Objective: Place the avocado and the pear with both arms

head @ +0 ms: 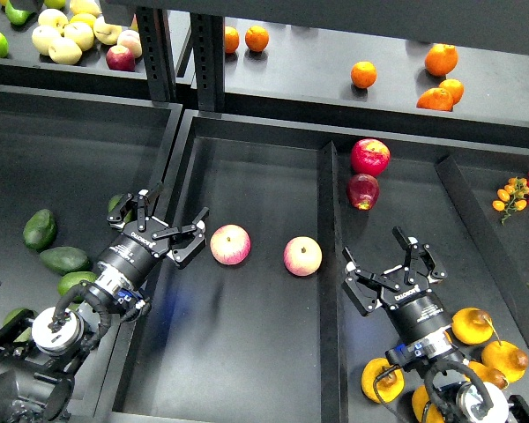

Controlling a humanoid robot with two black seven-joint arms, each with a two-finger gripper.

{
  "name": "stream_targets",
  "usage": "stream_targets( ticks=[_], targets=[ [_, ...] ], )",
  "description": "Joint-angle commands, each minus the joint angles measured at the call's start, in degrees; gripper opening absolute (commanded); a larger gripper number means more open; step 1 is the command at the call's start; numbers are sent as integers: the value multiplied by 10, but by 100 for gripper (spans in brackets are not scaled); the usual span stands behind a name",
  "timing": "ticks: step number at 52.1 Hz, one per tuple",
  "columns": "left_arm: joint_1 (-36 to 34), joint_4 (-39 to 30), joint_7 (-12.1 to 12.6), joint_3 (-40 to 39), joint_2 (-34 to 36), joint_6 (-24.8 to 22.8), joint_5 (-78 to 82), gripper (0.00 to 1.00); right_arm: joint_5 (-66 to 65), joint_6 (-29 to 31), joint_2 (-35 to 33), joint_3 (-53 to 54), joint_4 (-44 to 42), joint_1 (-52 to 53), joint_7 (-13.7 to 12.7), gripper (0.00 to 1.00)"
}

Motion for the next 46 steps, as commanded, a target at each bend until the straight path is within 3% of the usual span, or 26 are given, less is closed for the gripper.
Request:
stream_targets(
  ticks=[1,46],
  targets=[
    [10,-16,0,4,0,0,-1,99,0,0,0,-23,27,-4,-1,99],
    [22,-26,4,7,0,0,-1,99,0,0,0,-43,43,-15,0,99]
  ],
)
